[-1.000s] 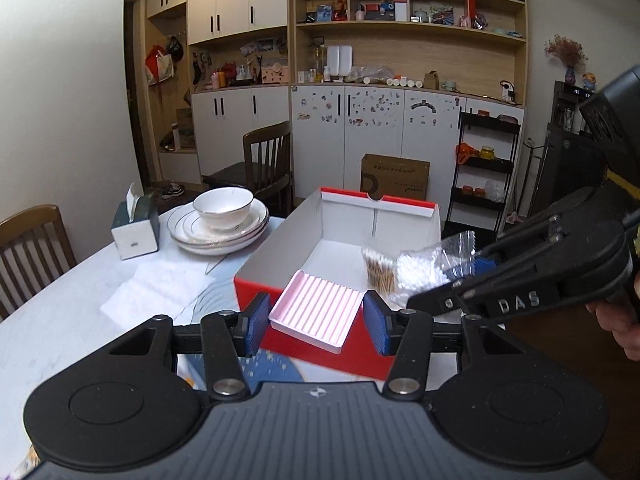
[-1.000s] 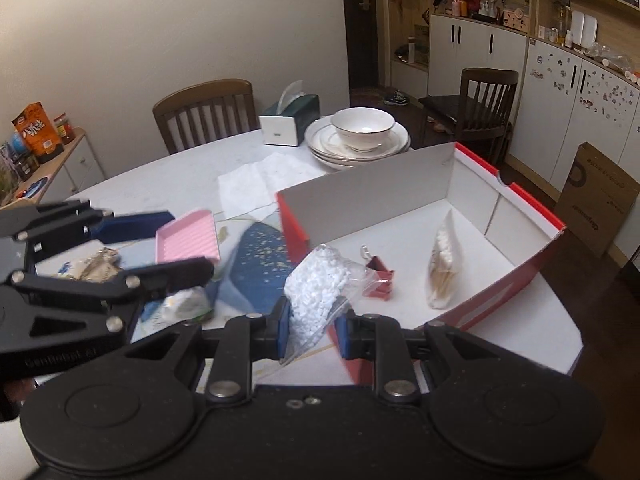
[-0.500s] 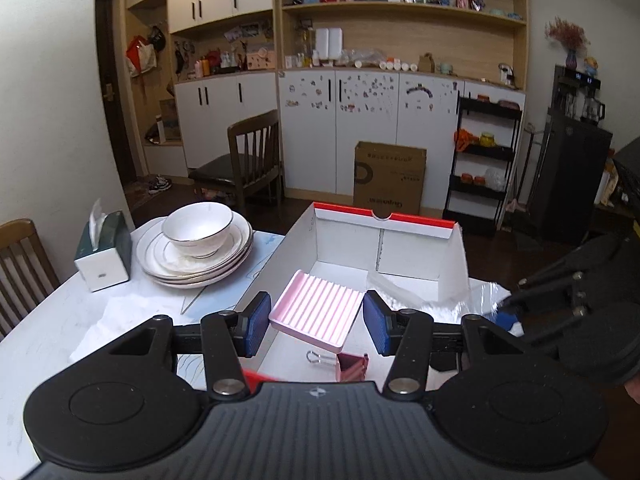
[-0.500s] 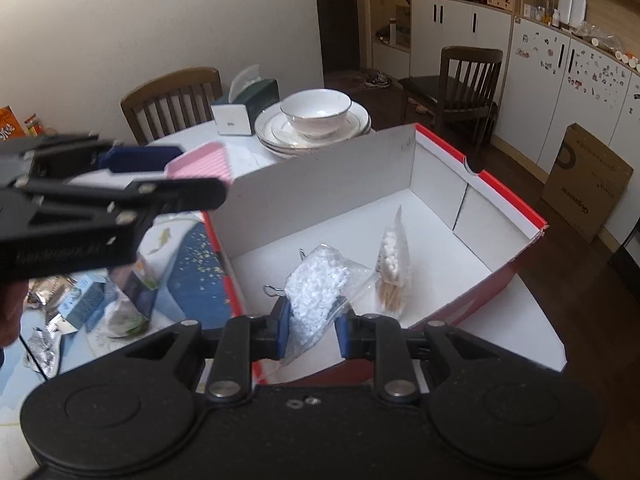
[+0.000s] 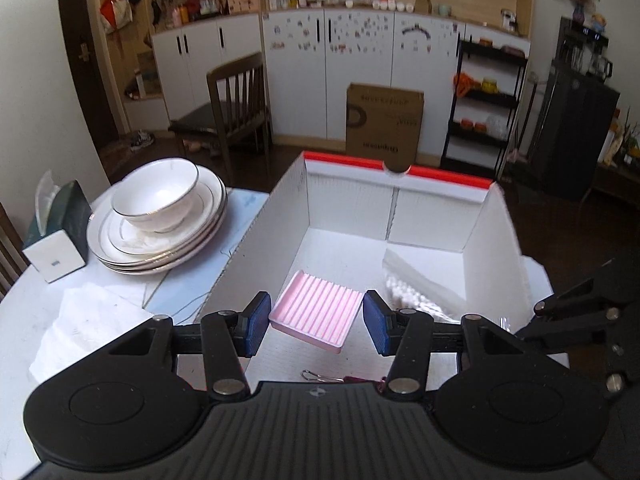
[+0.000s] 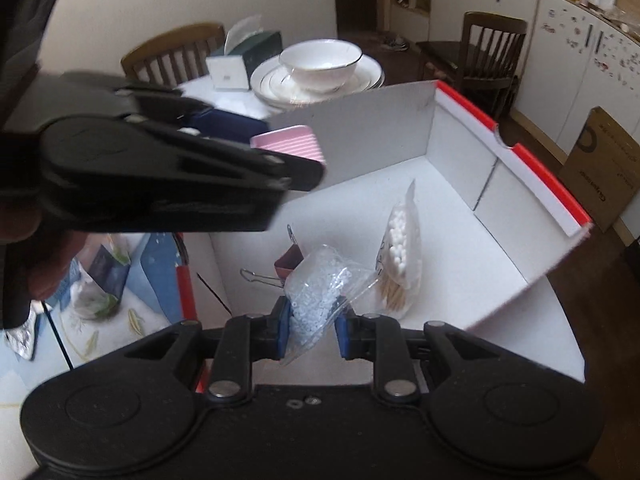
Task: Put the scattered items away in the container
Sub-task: 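Carry the bead bag and pink pad with both grippers over the box, then lower and open both grippers to release the bead bag and pad into the box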
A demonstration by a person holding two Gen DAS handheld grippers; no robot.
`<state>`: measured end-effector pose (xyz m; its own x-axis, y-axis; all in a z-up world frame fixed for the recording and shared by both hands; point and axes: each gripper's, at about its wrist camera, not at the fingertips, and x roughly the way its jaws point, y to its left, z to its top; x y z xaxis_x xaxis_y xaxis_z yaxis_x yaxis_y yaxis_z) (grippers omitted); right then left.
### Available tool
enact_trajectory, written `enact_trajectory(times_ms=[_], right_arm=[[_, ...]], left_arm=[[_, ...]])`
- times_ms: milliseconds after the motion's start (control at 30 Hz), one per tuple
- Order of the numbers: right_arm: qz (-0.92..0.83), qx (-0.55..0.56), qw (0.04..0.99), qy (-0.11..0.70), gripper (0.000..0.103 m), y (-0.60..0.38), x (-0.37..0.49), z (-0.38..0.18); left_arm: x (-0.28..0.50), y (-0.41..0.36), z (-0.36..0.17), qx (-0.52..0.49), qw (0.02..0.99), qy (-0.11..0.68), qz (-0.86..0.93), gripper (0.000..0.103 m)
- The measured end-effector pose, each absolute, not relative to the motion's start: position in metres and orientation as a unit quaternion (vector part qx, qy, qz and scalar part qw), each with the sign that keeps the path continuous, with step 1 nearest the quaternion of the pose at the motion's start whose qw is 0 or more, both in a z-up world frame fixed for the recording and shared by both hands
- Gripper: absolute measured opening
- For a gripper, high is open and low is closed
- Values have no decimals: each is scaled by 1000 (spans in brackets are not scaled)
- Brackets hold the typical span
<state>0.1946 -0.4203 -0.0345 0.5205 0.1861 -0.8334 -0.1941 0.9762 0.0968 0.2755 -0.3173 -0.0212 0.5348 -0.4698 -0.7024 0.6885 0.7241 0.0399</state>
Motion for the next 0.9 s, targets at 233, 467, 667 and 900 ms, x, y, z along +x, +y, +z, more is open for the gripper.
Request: enact_trajectory(times_ms=[233, 467, 667, 900], right_arm=[[120, -27, 847, 517, 21, -414, 216, -50], [115, -44, 834, 538, 21, -409, 231, -64], [121, -35, 819, 560, 21, -410, 234, -76], [121, -33, 815, 565, 21, -407, 234, -82]], left_arm=[[303, -343, -44, 176, 837, 397, -333, 50], [317, -363, -62, 212, 817, 427, -324, 50], [328, -371, -81, 225, 792, 473, -314, 50], [336, -371, -92, 223, 766, 520, -305, 50]])
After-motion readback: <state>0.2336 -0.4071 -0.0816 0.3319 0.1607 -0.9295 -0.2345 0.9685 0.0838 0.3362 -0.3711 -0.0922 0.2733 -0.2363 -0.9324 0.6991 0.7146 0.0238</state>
